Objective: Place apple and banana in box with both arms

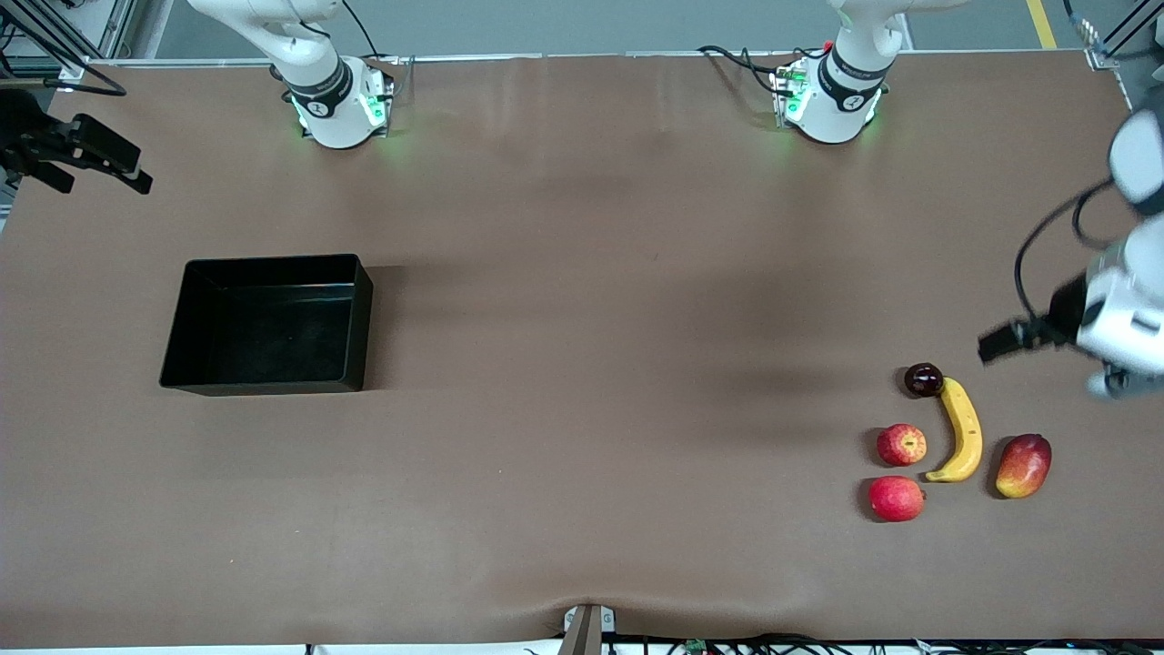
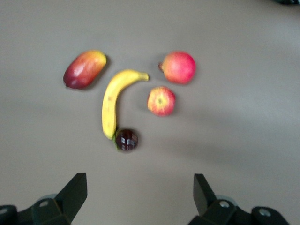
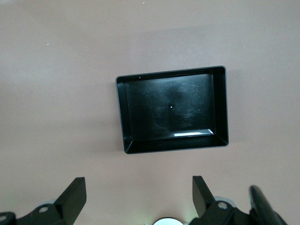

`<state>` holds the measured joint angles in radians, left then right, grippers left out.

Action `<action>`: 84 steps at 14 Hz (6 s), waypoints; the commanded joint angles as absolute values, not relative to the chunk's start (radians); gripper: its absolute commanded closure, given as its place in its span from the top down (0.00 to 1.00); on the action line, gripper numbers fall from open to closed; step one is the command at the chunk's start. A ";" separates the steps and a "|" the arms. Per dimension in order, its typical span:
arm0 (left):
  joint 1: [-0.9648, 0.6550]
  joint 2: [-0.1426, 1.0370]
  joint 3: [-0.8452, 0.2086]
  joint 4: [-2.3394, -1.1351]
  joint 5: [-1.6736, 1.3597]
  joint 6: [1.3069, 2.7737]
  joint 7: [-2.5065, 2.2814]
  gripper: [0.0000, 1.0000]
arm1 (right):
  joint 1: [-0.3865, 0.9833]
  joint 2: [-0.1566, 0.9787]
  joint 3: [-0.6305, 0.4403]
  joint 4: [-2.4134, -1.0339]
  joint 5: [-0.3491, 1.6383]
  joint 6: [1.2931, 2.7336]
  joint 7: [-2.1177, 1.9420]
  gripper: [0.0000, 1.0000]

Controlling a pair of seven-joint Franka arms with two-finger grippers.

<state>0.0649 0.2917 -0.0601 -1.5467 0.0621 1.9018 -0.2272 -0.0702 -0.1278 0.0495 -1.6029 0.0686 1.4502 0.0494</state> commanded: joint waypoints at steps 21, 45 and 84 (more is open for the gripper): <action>0.051 0.764 -0.064 -1.506 0.123 2.286 -0.163 0.78 | -0.419 0.364 0.058 -1.807 0.029 1.966 -0.443 1.00; 0.037 0.466 -0.219 -1.497 0.106 1.970 -0.285 0.00 | -0.253 0.328 0.106 -1.756 0.216 1.684 -0.172 0.00; -0.336 0.724 -0.365 -1.589 0.261 2.175 -0.816 1.00 | 0.150 0.418 0.003 -1.127 0.166 1.409 0.411 1.00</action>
